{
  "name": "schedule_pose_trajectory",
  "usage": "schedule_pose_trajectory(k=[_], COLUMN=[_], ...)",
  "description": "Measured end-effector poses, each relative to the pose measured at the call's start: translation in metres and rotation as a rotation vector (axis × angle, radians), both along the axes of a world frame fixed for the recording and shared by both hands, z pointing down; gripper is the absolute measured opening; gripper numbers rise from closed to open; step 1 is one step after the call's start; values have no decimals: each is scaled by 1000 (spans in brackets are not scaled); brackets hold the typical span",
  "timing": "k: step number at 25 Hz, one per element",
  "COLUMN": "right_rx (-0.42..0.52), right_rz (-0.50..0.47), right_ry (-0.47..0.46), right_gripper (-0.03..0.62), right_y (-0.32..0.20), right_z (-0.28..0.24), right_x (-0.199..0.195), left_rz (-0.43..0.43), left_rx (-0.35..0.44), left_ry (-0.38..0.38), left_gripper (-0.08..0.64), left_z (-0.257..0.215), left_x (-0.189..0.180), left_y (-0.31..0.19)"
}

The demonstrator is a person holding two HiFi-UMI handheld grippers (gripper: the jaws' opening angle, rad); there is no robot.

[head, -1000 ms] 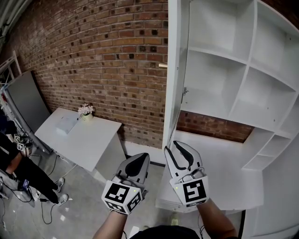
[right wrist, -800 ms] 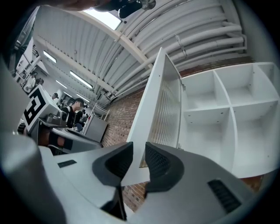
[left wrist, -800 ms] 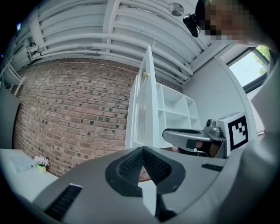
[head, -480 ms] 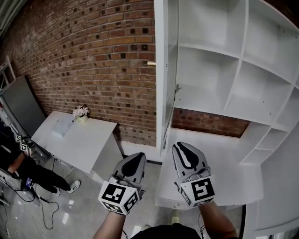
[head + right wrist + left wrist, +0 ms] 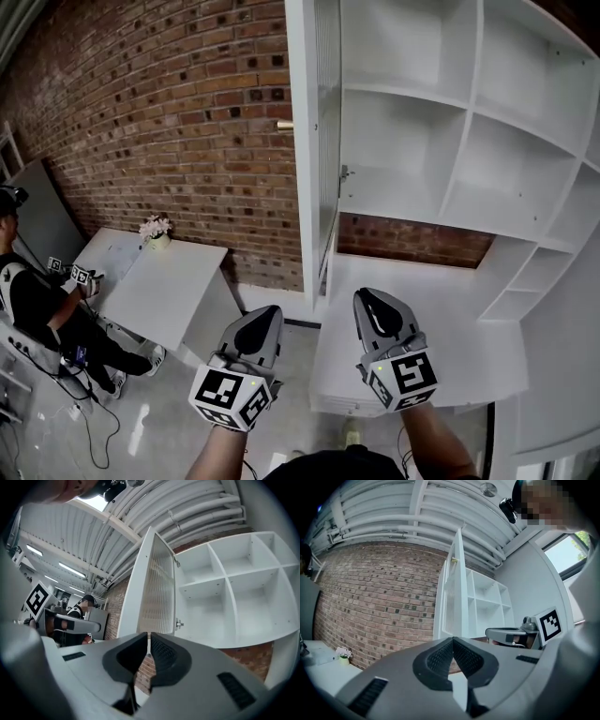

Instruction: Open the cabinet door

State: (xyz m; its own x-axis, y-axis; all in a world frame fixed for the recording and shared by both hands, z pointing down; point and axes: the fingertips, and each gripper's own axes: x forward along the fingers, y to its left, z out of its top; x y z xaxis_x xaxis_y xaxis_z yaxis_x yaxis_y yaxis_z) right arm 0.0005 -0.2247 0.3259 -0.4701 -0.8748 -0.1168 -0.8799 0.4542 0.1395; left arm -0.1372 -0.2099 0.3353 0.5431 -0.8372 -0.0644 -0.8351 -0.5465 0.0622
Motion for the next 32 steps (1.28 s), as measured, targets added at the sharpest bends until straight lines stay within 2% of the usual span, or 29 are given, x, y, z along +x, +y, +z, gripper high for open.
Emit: schedule_pose_trajectory(k=[11,32], right_rx=[-75,-87], right_rz=[20,28], right_ry=[-45,-34], right_gripper=[5,5], right_y=[-3,-8], right_z=[16,15], right_x=[16,19], left_rz=[-22,-36], left_rx=[-16,-18], left_ry=[13,20], left_gripper=[0,0], left_z=[0,-3], left_x=[-13,-19], left_y=[-6,-12])
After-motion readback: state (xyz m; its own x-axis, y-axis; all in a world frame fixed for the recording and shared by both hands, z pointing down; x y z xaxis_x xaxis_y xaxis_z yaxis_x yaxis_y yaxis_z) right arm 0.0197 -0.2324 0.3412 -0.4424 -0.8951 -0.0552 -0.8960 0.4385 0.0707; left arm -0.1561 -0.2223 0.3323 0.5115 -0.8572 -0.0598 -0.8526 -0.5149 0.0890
